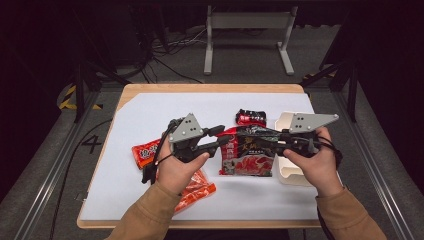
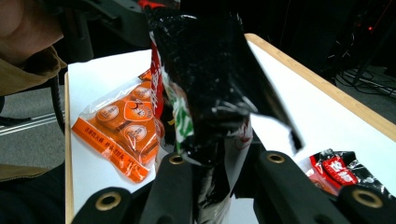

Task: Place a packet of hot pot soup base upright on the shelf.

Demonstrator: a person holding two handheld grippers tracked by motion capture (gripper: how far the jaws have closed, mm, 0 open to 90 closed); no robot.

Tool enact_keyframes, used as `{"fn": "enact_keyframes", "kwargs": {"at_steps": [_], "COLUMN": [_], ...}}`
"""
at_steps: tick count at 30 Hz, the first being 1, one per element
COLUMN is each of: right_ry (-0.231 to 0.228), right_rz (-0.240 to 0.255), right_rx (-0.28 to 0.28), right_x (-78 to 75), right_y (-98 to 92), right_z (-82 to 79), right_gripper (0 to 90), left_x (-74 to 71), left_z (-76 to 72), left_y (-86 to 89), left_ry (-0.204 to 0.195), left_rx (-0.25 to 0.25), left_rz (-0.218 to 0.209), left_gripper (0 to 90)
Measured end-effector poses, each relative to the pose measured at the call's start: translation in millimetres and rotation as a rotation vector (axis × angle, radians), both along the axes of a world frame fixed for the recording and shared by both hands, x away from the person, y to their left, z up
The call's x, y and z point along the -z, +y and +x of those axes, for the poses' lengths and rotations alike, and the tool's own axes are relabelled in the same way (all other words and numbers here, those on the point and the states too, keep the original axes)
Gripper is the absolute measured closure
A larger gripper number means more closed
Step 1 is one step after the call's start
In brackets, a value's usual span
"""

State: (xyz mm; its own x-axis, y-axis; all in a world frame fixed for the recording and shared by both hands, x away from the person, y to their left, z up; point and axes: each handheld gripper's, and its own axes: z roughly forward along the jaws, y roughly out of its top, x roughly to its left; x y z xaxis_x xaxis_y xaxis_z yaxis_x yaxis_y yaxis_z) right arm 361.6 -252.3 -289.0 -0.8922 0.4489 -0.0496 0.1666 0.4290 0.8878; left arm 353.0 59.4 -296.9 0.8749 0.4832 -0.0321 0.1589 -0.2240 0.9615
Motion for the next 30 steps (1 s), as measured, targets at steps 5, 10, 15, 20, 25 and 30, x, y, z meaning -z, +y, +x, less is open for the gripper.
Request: {"fn": "enact_keyframes", "kwargs": {"at_steps": [5,10,15,20,25,30], "right_ry": [-0.009,-0.040,-0.050,-0.072,-0.092,-0.110], "right_rz": [0.004,0.011,0.041,0.049,0.059,0.067], "right_rx": [0.006,0.031,0.059,0.095,0.118,0.138], "right_x": [-7.9,-18.8,-26.0,-33.3,-38.5,-41.7], "right_y": [-6.6,-15.5,-26.9,-37.1,-47.8,-60.0], "right_z": [4.9,8.5,14.2,18.7,24.2,31.0], "right_gripper": [81.9,81.9,81.9,82.0,82.0,82.1], "left_x": [-2.4,5.3,17.8,28.4,33.2,41.9], "left_z": [2.2,5.3,6.9,8.1,6.9,2.0], "left_y": [16.6,35.1,50.4,62.4,70.3,79.0], "left_ry": [0.000,0.035,0.061,0.080,0.074,0.086], "left_rx": [-0.054,-0.081,-0.106,-0.130,-0.144,-0.157], "left_rz": [-0.039,0.000,0.054,0.075,0.076,0.080], "left_gripper": [38.0,32.4,30.4,28.6,28.1,26.9]}}
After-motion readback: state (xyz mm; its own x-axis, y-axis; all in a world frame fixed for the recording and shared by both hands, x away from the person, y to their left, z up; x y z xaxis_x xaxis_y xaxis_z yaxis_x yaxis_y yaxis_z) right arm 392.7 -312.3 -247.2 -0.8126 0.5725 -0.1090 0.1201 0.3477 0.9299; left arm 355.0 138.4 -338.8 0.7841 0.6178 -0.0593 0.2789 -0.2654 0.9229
